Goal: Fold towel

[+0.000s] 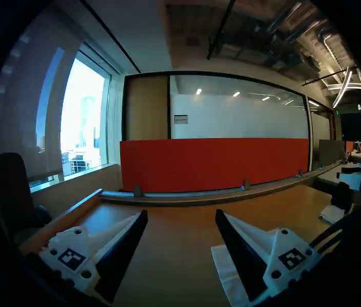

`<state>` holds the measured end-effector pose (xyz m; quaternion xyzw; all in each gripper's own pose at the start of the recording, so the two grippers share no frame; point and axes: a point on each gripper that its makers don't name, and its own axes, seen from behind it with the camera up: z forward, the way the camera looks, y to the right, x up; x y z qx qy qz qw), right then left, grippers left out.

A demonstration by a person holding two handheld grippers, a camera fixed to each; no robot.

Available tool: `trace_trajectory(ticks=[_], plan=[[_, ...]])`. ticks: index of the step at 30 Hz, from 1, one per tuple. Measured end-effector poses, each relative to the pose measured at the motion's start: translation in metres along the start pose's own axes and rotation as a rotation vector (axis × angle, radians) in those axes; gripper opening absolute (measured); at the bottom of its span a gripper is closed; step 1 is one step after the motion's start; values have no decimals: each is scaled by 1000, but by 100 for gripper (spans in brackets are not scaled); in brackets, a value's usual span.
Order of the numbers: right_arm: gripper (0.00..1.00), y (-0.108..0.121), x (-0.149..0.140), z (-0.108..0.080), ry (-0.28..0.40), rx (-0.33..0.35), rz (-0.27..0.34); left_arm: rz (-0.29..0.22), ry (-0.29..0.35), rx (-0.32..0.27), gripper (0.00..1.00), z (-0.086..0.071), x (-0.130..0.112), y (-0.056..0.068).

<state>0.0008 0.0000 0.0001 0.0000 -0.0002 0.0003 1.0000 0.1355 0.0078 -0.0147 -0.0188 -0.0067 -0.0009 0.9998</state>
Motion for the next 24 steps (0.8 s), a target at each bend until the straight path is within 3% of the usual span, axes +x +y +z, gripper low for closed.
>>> trace_trajectory(ticks=[6,11,17,24], plan=[[99,-1,19,1,-16,5,12,6,-27,-14,98,2,18,3],[99,-5,23,-1,-51,43,-22,33,-56,-56,98,3,24,12],[99,-22,15,-6,-129,151,-87,64,-113,-139,98,2,22,27],[99,-48,0,-18,-232,308,-155,110,-188,-277,98,-4,13,51]])
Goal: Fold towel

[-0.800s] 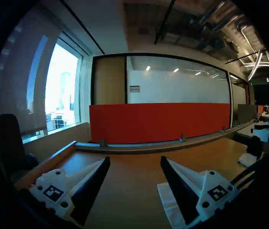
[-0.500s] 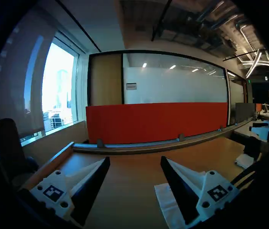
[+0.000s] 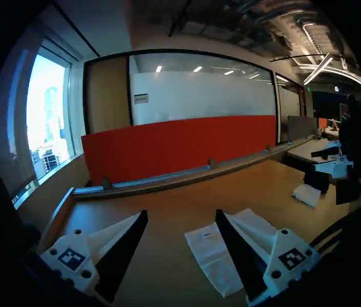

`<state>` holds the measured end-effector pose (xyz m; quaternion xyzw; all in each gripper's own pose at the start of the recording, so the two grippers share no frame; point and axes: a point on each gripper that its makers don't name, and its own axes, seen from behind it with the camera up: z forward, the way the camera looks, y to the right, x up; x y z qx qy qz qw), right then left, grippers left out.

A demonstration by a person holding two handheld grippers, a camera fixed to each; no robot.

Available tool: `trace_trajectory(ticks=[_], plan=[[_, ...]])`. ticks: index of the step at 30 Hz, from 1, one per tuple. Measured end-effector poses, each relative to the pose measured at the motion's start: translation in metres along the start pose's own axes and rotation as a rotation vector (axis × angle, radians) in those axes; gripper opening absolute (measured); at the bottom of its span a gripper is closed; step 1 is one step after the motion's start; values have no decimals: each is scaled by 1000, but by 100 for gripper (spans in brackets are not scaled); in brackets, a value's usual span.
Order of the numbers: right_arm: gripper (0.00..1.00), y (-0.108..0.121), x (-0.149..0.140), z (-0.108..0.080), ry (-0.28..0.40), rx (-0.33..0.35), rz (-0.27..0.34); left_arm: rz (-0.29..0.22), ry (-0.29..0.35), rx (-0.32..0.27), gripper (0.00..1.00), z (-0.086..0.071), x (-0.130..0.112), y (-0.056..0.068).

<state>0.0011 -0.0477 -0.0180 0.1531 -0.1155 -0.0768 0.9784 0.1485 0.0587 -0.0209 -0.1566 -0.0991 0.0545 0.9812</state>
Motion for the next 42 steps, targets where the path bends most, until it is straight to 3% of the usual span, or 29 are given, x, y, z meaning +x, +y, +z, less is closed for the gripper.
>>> trace_trajectory(ticks=[6,9,17,42], plan=[[100,-21,-10,0,-63,114,-39,32,-56,-86,99,2,-17,18],[100,-25,-14,1,-81,136,-51,41,-79,-107,98,3,-27,24],[100,-36,-41,3,-134,179,-61,51,-138,-151,98,7,-60,37],[100,-75,-172,20,-342,269,-87,79,-367,-259,98,18,-195,79]])
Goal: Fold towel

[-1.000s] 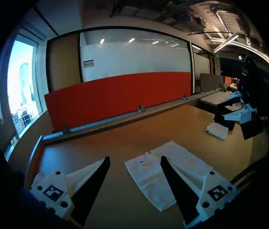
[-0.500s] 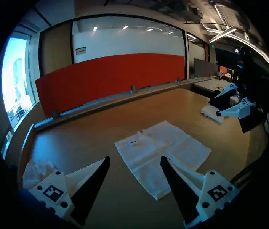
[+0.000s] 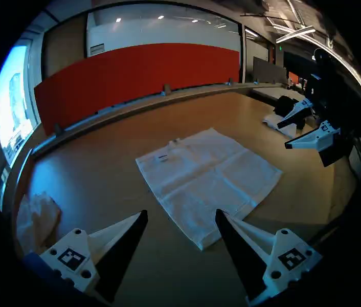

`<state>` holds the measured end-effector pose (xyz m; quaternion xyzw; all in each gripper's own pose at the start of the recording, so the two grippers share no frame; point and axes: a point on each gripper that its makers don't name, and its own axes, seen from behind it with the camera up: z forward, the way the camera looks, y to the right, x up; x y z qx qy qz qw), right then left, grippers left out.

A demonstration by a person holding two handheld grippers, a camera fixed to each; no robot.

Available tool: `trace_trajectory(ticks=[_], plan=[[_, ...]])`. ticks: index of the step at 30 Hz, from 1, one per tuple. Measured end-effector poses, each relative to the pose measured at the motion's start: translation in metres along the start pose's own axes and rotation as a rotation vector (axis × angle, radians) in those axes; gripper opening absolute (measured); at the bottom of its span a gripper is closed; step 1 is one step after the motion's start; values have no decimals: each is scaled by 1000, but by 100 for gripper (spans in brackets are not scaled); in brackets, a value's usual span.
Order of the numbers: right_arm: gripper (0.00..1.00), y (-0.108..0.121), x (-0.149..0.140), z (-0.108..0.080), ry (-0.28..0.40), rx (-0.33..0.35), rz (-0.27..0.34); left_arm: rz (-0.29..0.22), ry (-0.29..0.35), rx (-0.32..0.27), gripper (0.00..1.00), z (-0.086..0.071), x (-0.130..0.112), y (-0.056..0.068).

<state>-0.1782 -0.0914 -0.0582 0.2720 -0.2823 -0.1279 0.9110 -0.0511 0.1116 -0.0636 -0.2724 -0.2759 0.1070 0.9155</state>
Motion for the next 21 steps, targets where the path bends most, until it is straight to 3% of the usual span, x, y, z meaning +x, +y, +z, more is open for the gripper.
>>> trace_trajectory(ticks=[21], plan=[[100,-19,-73,28,-147,53,13,2,-164,-87,98,38,-67,27]])
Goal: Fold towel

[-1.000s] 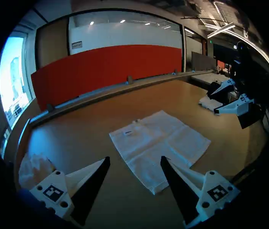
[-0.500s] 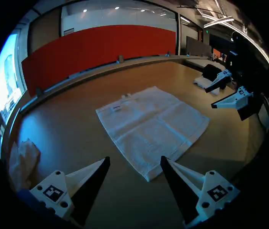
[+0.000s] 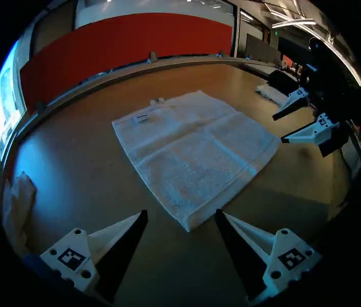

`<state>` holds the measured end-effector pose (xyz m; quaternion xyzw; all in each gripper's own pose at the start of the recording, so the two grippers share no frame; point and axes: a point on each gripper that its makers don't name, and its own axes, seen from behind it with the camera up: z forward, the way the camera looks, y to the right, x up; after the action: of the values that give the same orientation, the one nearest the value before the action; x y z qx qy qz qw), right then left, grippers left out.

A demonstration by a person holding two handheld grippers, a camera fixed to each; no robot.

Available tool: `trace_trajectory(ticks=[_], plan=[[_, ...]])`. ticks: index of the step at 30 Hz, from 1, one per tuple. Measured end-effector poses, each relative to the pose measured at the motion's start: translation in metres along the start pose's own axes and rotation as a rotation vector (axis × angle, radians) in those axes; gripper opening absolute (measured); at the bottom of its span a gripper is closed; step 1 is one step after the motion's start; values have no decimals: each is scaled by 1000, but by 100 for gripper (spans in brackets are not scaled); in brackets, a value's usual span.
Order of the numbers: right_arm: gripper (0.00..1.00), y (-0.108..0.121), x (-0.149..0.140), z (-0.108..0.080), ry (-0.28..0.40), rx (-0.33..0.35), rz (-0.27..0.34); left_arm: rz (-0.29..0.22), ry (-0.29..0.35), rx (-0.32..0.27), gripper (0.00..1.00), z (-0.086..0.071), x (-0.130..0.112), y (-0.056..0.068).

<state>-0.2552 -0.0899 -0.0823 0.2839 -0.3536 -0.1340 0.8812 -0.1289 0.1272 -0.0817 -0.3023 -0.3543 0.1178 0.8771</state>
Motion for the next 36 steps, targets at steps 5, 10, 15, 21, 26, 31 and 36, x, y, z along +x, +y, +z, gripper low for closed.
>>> trace_trajectory(ticks=[5,10,15,21,26,31,36], plan=[[99,-1,-7,4,-17,10,6,3,-22,-8,98,5,-6,3],[94,-3,-14,8,-37,24,2,3,-44,-14,97,6,-11,6],[85,-3,-17,11,-43,27,0,11,-71,-14,88,8,-19,10],[72,-9,-20,12,-47,50,5,21,-71,-1,82,10,-19,11],[67,-10,-19,13,-46,51,10,3,-73,6,79,10,-18,9],[56,-12,-19,13,-46,56,7,-5,-80,24,70,12,-18,7],[37,-14,-19,13,-43,59,8,-11,-84,30,52,13,-18,8]])
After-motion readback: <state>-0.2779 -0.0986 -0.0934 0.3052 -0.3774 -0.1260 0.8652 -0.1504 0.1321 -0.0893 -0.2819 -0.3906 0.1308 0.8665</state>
